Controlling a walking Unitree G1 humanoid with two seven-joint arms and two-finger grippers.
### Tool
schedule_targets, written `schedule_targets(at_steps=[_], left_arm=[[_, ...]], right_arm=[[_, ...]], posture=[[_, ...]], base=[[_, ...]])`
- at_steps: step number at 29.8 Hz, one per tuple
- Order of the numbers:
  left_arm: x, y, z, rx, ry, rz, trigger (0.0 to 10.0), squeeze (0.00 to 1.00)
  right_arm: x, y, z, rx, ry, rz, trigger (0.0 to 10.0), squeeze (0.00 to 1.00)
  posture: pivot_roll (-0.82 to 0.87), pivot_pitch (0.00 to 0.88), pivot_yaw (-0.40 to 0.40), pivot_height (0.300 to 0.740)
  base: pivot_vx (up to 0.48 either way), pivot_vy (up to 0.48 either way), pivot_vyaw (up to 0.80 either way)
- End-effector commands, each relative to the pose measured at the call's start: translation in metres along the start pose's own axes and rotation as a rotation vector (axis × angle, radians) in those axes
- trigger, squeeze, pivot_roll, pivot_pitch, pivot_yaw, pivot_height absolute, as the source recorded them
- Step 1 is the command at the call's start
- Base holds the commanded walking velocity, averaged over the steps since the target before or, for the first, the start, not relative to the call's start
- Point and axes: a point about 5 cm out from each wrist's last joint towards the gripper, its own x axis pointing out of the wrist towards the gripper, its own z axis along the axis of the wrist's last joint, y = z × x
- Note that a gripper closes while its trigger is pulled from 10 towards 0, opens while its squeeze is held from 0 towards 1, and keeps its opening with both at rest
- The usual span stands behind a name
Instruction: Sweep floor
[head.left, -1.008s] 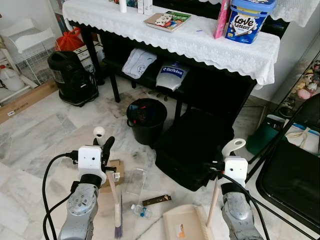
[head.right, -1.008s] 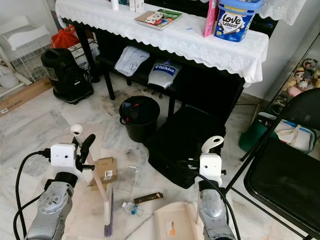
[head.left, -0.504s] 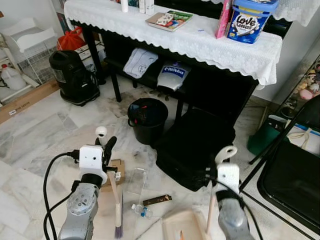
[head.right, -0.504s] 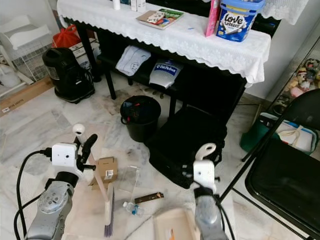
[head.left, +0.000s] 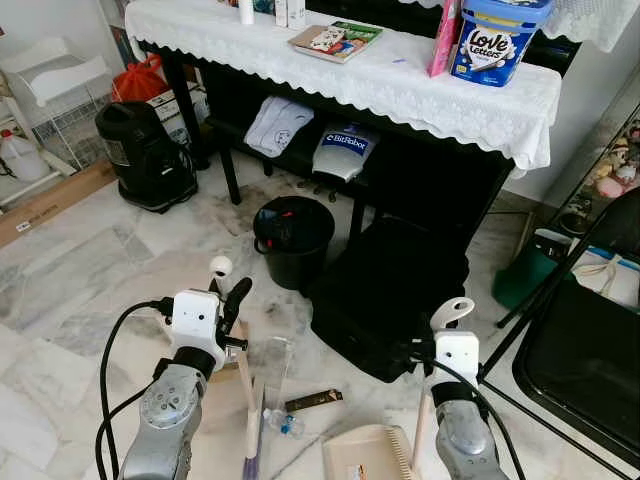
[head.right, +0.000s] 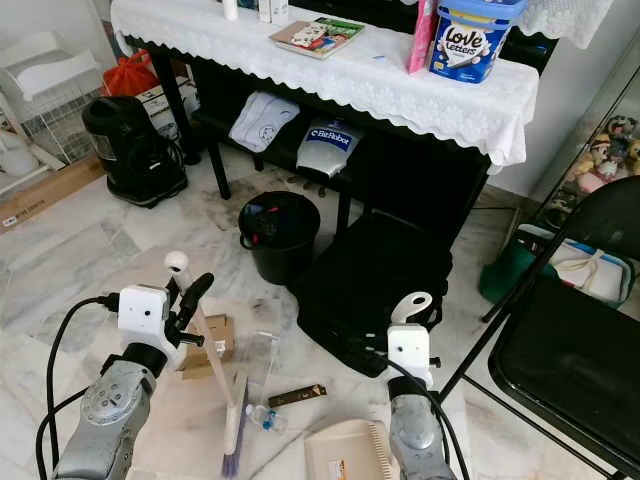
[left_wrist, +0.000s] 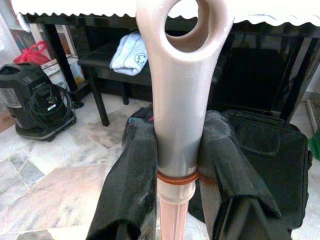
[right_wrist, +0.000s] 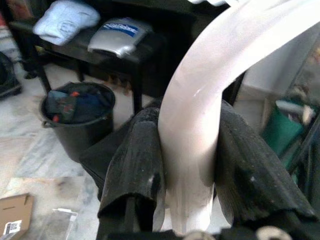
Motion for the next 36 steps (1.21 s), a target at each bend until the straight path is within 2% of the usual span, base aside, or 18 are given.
schedule_targets(at_steps=[1,9,24,33,36], left_arm=[[0.000,0.002,0.008,0.014,-0.032,-0.004,10.0,0.00],[0.001,0.001,0.009,0.011,-0.030,-0.007,10.0,0.00],[0.001,0.002,0.008,0.011,-0.030,-0.002,10.0,0.00],[0.002,-0.002,0.008,0.006,-0.031,-0.009,10.0,0.00],[0.002,-0.002,0.008,0.006,-0.033,-0.009,10.0,0.00]], right_arm=[[-0.009,0.001,-0.018,0.085,0.120,-0.044,10.0,0.00],[0.000,-0.004,-0.013,0.200,0.143,-0.105,10.0,0.00],[0.010,0.000,-0.004,0.301,0.151,-0.093,10.0,0.00],[0.009,-0.003,-0.005,0.292,0.156,-0.094,10.0,0.00],[0.010,-0.005,-0.001,0.228,0.127,-0.086,10.0,0.00]], posture=[[0.03,0.125,-0.001,0.740],[0.03,0.127,-0.006,0.740],[0.03,0.115,-0.008,0.740],[0.02,0.104,-0.008,0.740],[0.02,0.101,-0.008,0.740]], base=[[0.000,0.000,0.00],[0.000,0.000,0.00],[0.000,0.000,0.00],[0.000,0.000,0.00],[0.000,0.000,0.00]])
